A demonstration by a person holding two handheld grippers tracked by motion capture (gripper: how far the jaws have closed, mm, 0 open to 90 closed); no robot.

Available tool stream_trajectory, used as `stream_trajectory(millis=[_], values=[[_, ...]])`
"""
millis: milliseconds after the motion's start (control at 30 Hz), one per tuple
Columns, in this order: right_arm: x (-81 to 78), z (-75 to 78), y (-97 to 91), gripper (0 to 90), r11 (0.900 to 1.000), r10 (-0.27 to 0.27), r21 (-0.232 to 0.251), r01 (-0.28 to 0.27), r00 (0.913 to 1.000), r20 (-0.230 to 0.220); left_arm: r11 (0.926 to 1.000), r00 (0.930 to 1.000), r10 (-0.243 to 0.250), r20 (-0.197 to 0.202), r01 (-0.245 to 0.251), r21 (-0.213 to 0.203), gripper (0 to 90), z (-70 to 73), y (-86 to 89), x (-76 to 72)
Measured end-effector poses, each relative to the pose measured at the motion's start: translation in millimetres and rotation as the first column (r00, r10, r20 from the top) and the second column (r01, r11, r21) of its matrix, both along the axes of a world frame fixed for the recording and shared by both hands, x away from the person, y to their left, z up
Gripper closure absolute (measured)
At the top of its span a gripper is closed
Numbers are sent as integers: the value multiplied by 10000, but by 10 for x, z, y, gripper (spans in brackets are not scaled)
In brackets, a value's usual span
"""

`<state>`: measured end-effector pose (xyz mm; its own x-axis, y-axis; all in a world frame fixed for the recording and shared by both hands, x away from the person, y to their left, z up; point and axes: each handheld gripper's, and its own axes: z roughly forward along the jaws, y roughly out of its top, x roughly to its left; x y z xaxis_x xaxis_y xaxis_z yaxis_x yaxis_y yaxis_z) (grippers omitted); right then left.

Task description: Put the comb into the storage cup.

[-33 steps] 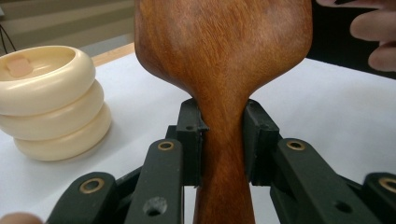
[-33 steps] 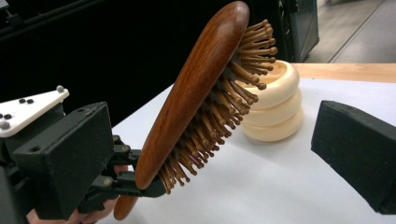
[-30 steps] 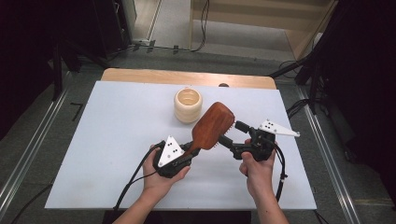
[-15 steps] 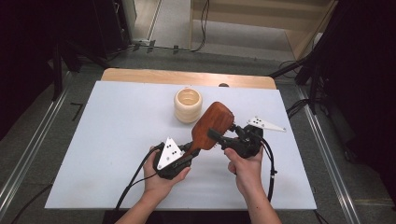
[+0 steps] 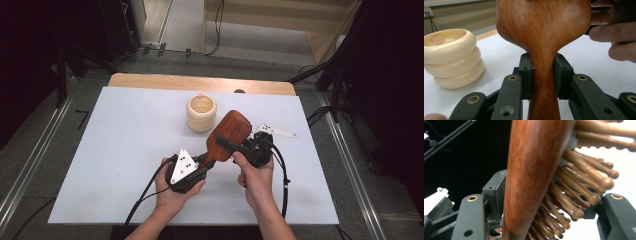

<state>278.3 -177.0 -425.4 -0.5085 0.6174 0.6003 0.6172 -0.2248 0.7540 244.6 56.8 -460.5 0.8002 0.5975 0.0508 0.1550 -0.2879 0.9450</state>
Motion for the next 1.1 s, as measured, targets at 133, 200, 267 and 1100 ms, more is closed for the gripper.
stream_trajectory(millis=[133, 200, 267, 1100], values=[[18, -37, -22, 405, 9978, 363, 554, -354, 9992, -154, 10000, 10000, -73, 43, 73, 24, 722, -14, 10, -1], [27, -54, -27, 457, 9936, 789, 822, -771, 9967, -200, 9995, 9994, -299, -150, 297, -110, 720, -43, 31, 22], [21, -51, -25, 467, 9943, 829, 681, -822, 9965, -88, 9988, 9985, -437, -323, 431, -215, 720, -50, 37, 39], [-22, 118, -2, 526, 9870, 1250, -1213, -1051, 9775, 1699, 9857, 9857, -880, -1439, 653, -1555, 0, -6, 523, 128]])
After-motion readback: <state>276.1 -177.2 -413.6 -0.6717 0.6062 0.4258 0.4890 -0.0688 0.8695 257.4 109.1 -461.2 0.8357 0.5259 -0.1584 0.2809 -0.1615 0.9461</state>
